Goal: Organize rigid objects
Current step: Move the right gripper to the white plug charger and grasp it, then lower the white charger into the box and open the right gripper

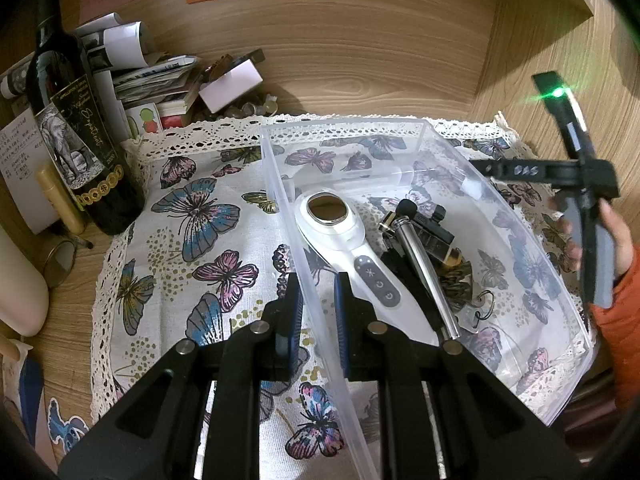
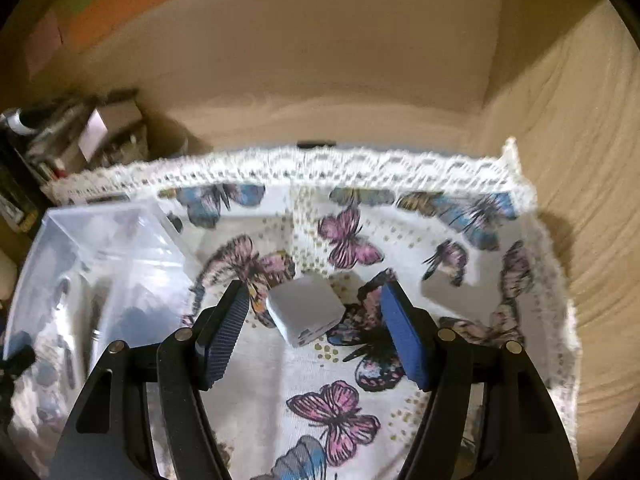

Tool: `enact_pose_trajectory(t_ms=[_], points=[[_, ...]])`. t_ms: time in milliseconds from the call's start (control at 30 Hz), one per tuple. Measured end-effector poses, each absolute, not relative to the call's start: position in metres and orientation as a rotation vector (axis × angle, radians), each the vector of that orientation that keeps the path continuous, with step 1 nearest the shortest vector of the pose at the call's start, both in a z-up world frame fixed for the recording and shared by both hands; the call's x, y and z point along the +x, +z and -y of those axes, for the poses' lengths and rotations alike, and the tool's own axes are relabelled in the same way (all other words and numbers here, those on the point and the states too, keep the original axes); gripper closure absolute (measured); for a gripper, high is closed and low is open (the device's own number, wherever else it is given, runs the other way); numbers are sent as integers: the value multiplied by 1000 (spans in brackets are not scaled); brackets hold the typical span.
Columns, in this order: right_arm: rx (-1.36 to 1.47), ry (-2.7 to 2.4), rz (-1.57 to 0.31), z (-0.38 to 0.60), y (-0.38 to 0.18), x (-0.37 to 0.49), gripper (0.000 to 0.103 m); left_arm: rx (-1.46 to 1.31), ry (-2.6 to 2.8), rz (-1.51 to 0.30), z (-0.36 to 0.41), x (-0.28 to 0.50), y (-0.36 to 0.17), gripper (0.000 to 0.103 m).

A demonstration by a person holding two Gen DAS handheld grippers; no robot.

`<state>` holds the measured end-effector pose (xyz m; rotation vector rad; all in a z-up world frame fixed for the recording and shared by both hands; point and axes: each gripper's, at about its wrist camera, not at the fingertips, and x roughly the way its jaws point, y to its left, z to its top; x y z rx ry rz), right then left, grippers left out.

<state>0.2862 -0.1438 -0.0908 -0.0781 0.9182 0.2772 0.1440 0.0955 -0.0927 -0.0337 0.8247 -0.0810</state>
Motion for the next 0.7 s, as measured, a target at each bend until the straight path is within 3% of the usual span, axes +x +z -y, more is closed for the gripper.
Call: enact_pose_trajectory(t_ms=[100, 200, 467, 700], points=[[-69, 285, -955, 144, -104, 292, 39, -35, -82, -826, -96, 143, -93, 88], [-47, 309, -983, 145, -112, 295, 60, -33, -80, -825, -96, 143, -93, 88], [-98, 314, -923, 137, -104, 276, 60, -34, -81, -826, -95, 144, -93, 88], [-131, 353, -803, 131, -64, 243, 60, -34, -81, -826, -95, 144, -93, 88]])
